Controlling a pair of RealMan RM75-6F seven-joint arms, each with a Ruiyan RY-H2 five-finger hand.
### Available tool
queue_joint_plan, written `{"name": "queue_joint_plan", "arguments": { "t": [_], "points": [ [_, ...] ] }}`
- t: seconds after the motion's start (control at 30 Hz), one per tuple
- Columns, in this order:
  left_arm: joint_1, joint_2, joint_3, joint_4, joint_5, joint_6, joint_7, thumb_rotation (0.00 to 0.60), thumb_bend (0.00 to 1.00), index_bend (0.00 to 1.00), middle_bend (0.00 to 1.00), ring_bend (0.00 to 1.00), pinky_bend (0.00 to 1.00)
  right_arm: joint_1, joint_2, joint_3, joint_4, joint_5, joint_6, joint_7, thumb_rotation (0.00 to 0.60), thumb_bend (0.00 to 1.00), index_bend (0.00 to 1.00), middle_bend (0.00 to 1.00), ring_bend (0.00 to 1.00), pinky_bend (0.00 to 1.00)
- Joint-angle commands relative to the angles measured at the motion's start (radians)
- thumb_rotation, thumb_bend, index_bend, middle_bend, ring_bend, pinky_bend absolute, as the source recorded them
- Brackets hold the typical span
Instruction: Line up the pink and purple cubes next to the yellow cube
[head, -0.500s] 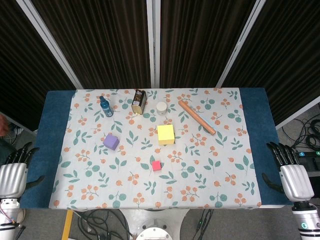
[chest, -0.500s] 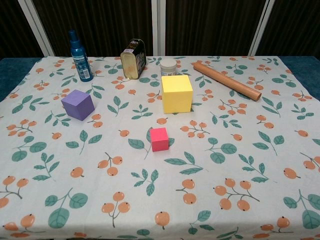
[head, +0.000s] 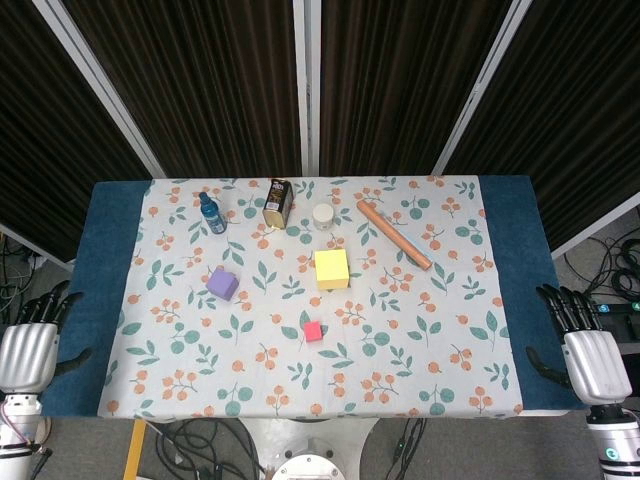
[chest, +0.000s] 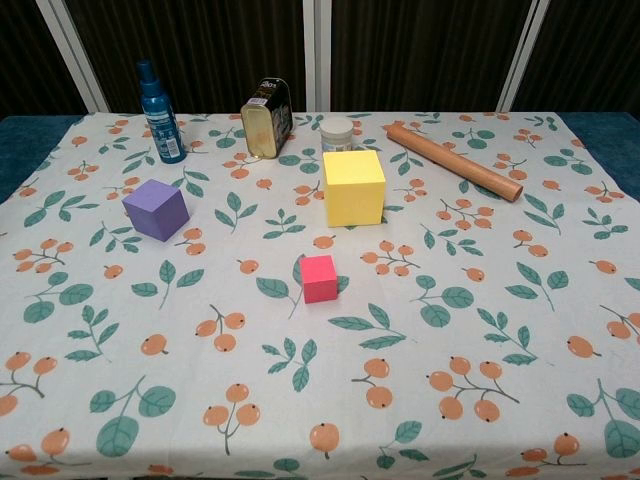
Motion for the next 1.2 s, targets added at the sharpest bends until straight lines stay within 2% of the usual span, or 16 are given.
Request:
{"name": "queue_joint_plan", "arguments": {
  "t": [0.03, 0.37, 0.67, 0.9, 1.2],
  "points": [
    [-0.039, 0.011, -0.01, 0.028, 0.034, -0.029, -0.028, 0.6, 0.14, 0.25, 0.2, 0.18, 0.21, 0.0, 0.003, 0.001, -0.001, -0.004, 0.003, 0.0, 0.6, 0.23, 0.0, 0.0, 0.0, 0.02],
    [-0.258, -0.018, -0.041, 0.179, 0.153, -0.224, -0.252, 0.6, 0.15, 0.28, 0.25, 0.19, 0.22, 0.009, 0.016, 0.006, -0.019, -0.016, 0.002, -0.022, 0.6, 0.22, 0.0, 0.0, 0.0, 0.02],
    [-0.484, -0.153, -0.03, 0.399, 0.219, -0.433, -0.359, 0.6, 0.2, 0.3, 0.28, 0.21, 0.25, 0.011, 0.02, 0.01, -0.037, 0.003, -0.01, -0.053, 0.6, 0.22, 0.0, 0.0, 0.0, 0.02],
    [-0.588, -0.252, -0.008, 0.541, 0.222, -0.53, -0.394, 0.6, 0.22, 0.3, 0.28, 0.21, 0.25, 0.012, 0.024, 0.014, -0.048, 0.02, -0.017, -0.07, 0.6, 0.22, 0.0, 0.0, 0.0, 0.02],
    [-0.65, -0.335, 0.028, 0.653, 0.209, -0.59, -0.393, 0.6, 0.22, 0.3, 0.28, 0.21, 0.25, 0.007, 0.025, 0.014, -0.051, 0.03, -0.017, -0.075, 0.6, 0.23, 0.0, 0.0, 0.0, 0.02]
  ]
}}
